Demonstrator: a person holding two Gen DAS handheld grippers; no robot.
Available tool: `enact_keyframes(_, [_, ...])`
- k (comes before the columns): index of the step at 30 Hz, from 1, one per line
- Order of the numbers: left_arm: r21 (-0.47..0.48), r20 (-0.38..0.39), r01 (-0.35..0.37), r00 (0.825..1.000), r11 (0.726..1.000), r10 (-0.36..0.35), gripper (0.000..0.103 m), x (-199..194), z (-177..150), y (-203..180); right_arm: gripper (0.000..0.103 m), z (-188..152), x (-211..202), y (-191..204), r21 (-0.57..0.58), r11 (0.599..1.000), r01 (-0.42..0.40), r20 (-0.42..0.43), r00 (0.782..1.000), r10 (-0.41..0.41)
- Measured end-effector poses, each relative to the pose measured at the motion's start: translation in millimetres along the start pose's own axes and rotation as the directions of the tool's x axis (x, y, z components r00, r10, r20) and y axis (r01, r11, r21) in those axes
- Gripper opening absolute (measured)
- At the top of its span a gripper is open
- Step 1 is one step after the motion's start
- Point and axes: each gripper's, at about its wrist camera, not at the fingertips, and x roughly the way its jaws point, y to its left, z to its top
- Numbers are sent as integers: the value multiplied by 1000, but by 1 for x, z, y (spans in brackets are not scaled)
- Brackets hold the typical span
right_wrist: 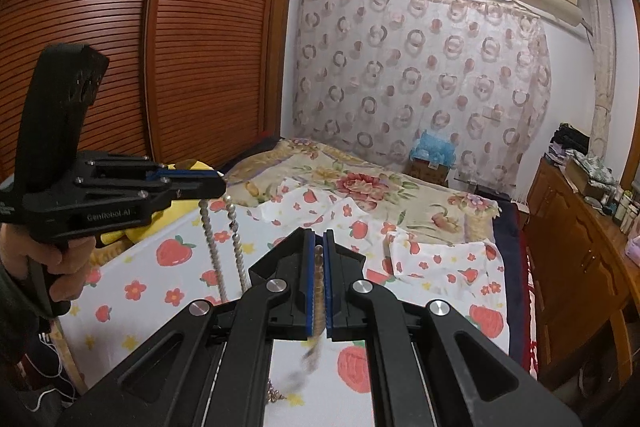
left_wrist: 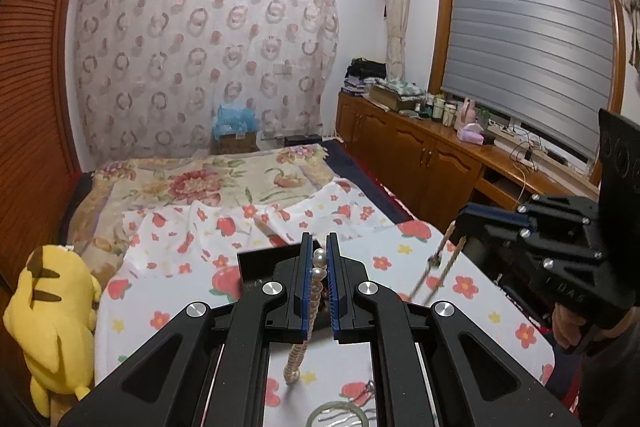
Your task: Organize jewelry
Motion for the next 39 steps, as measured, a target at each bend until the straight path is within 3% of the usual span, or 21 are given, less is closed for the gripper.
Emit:
enact_keyframes(14, [-6, 77, -11, 997, 1000, 12, 6, 9, 67, 17, 5, 40, 35, -14, -24, 999, -37, 25, 999, 38])
enact_keyframes(19, [-19, 71, -17, 997, 1000, 18, 6, 23, 74, 23, 5, 55, 57, -31, 0, 999, -38, 24, 999, 38])
enact_keyframes(26, [-66, -11, -6, 1000, 998, 5, 6, 68, 53, 46, 5, 69, 83, -40, 5, 998, -56, 17, 998, 56])
enact_keyframes(39, [-101, -102, 11, 995, 995, -21, 6, 110, 8, 58, 5, 72, 115, -55, 61, 996, -57, 35, 998, 55])
